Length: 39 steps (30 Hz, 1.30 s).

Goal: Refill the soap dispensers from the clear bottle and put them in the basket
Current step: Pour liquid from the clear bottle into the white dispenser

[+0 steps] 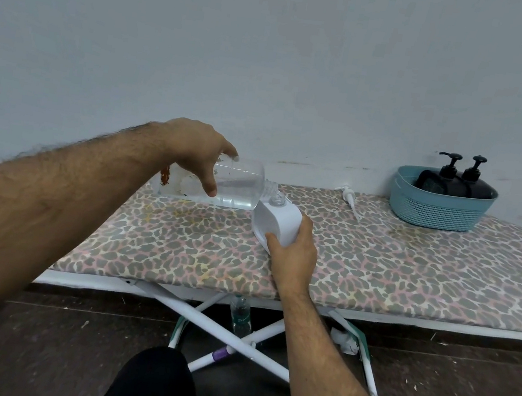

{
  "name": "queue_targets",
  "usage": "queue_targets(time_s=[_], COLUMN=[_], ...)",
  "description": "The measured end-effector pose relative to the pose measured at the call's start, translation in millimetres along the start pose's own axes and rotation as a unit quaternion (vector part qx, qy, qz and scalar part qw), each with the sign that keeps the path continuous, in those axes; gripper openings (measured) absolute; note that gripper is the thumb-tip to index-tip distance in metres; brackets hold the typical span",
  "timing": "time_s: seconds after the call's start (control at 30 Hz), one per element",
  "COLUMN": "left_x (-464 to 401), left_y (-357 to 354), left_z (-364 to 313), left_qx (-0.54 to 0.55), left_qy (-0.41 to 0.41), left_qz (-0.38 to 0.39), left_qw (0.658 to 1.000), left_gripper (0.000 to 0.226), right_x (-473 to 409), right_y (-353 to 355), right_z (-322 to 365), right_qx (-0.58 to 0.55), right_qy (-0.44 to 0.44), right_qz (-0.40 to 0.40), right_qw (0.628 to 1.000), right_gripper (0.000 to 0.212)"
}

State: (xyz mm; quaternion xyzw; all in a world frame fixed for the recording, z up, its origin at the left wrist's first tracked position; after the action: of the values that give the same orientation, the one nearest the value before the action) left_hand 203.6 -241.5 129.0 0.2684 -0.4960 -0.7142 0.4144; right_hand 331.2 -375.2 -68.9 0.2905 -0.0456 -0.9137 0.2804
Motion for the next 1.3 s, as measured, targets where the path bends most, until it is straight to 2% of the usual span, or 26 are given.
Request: queue_targets(time_s=[1.3], left_x=[0.3], left_y=[11.9], left_z=[-5.5], left_qx=[-0.026], left_qy=[-0.002], left_qz=[0.011], left_qw=[1.0], left_gripper=[0.095], right_x=[0.2], right_y=[1.4], right_z=[1.2], right_qx=[-0.003], right_qy=[0.013], right_qz=[0.002], right_qw=[1.0], right_gripper=[0.062])
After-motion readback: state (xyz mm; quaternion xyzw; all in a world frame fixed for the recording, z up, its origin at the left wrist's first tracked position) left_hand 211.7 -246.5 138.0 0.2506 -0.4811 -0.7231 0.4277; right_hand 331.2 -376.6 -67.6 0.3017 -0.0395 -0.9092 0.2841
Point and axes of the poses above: each hand's wrist, its own x-axis away from the middle knuckle, its own y-axis out of the back of the hand, z = x × y, the point moved 3 cm from there along -x, towards the middle knuckle, and after that the axes turned 14 degrees about y, right-handed, at the moved point
